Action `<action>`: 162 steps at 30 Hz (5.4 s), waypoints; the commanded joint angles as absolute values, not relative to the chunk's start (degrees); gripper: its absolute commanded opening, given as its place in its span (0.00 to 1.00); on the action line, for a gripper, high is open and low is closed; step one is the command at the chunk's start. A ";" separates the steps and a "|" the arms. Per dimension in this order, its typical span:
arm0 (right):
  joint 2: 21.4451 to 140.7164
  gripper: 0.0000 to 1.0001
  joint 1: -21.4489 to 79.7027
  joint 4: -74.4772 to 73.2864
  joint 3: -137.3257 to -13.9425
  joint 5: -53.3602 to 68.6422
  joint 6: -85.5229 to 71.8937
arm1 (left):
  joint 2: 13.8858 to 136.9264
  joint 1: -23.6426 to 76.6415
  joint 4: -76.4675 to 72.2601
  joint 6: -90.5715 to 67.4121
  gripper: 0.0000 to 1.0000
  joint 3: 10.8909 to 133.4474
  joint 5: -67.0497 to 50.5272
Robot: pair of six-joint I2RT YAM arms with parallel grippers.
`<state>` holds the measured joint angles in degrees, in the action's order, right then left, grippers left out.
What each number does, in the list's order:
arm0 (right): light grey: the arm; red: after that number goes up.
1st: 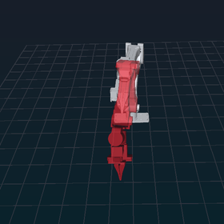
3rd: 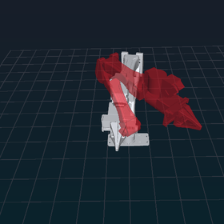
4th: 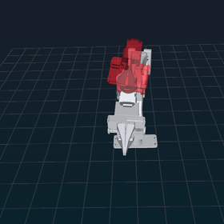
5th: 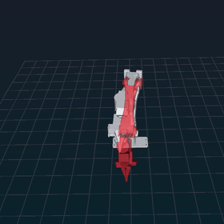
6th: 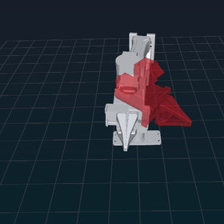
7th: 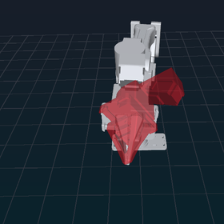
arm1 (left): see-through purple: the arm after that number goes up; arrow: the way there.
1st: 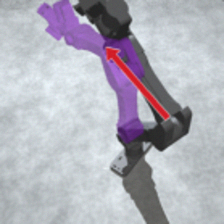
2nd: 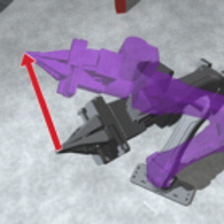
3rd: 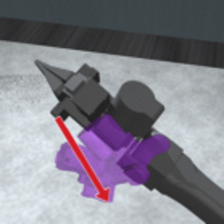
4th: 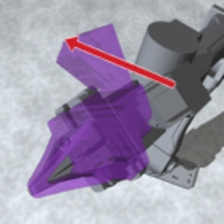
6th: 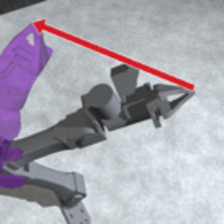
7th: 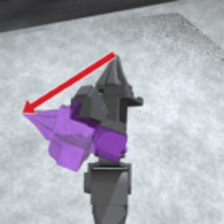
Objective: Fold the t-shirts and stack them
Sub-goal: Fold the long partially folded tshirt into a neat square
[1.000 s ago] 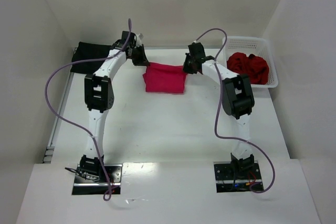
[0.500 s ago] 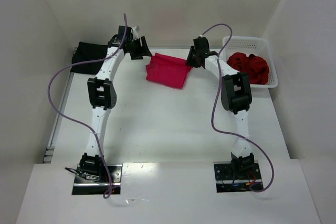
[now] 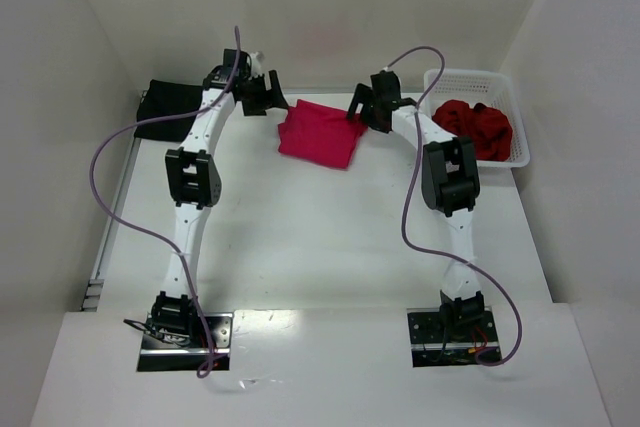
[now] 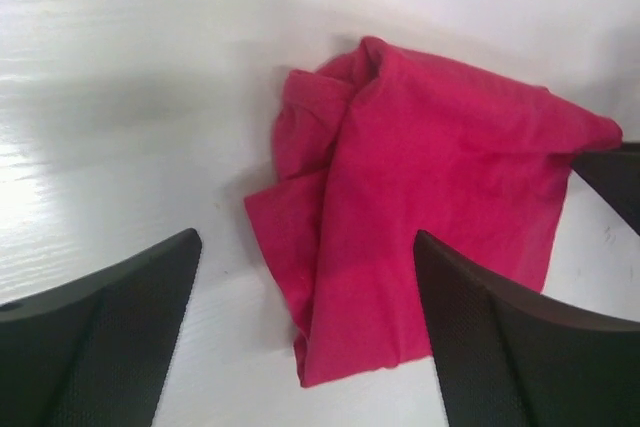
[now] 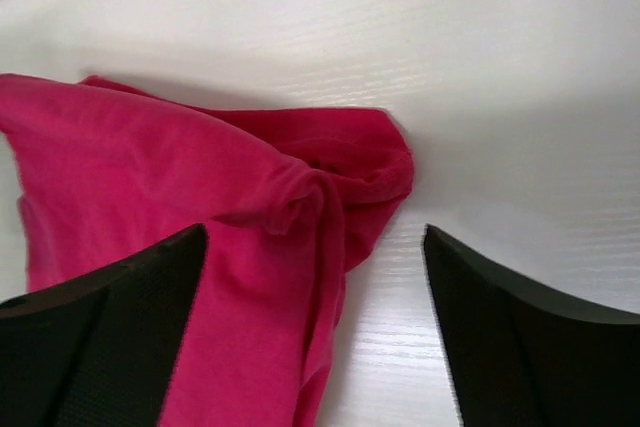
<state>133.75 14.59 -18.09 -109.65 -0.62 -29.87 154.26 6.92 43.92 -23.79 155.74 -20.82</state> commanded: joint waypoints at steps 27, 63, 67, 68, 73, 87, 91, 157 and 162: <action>153.28 0.19 14.68 -14.50 -135.61 34.30 -32.96 | 143.09 12.39 33.75 -23.64 0.00 126.92 -23.38; 131.67 0.32 11.86 -17.83 -121.74 21.10 -27.33 | 144.74 10.11 36.64 -19.96 0.38 143.93 -28.30; 127.62 0.23 13.97 -17.14 -113.40 20.48 -26.02 | 154.94 9.58 40.96 -18.81 0.68 164.94 -31.80; 127.62 0.22 14.67 -16.53 -110.51 20.48 -26.02 | 155.82 9.06 39.56 -18.81 0.70 166.19 -32.86; 130.59 0.03 16.61 -19.42 -109.24 18.64 -26.02 | 159.87 9.05 35.08 -20.65 0.60 167.34 -32.16; 134.47 0.01 18.37 -26.72 -110.57 11.25 -25.66 | 167.78 12.04 35.41 -24.78 0.14 169.01 -33.59; 133.95 0.01 18.37 -26.72 -108.38 9.67 -25.66 | 168.31 12.04 40.67 -26.01 0.12 171.38 -22.78; 147.65 0.09 17.31 -34.19 -129.10 9.66 -14.94 | 167.96 8.17 55.37 -11.78 0.93 160.22 -39.90; 150.37 0.09 17.93 -34.19 -133.15 10.72 -14.41 | 167.96 9.31 54.84 -12.39 0.93 160.22 -40.43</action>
